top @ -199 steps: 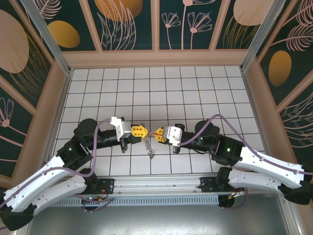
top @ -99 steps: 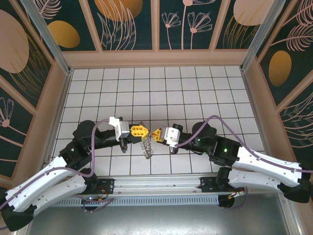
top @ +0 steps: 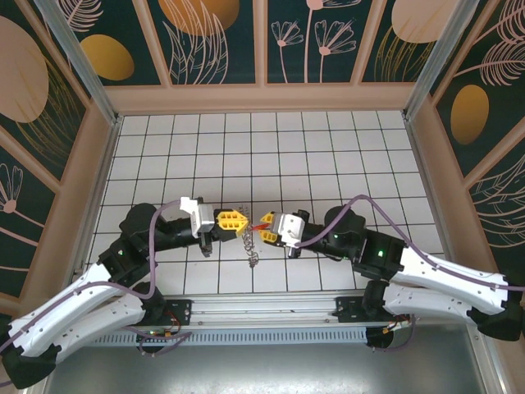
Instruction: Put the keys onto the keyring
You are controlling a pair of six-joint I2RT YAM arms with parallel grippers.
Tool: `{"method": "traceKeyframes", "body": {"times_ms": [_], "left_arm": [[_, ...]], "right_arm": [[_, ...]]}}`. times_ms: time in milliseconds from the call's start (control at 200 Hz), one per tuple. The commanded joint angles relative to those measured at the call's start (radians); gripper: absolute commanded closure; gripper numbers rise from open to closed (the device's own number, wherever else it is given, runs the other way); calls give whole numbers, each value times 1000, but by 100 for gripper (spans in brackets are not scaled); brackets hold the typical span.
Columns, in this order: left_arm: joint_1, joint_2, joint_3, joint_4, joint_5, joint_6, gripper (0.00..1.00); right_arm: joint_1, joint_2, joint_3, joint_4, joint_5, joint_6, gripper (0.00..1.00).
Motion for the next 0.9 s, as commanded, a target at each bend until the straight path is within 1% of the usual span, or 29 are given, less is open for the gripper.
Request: {"method": "traceKeyframes", "body": {"times_ms": [0,145,270,460,596,736,896], "left_arm": [[-4,-14,31,37,4,20,100],[-4,2,52,-33,-10,51,100],[-4,23,62,-59,3,60,100],[-4,49,72,-63,29,65,100],[-5,61,76,-62,46,70,100],[-4,65,72,-55,70,68,100],[-4,61,64,-54,92,64,100]], "right_arm": [[21,-68,2,16,30,17,70],[24,-100,28,32,-18,26,69],[23,-86,29,71,-49,10,67],[17,-16,40,111,-91,8,66],[6,7,37,148,-109,21,65],[-10,36,41,162,-96,35,65],[-26,61,50,171,-116,47,66]]}}
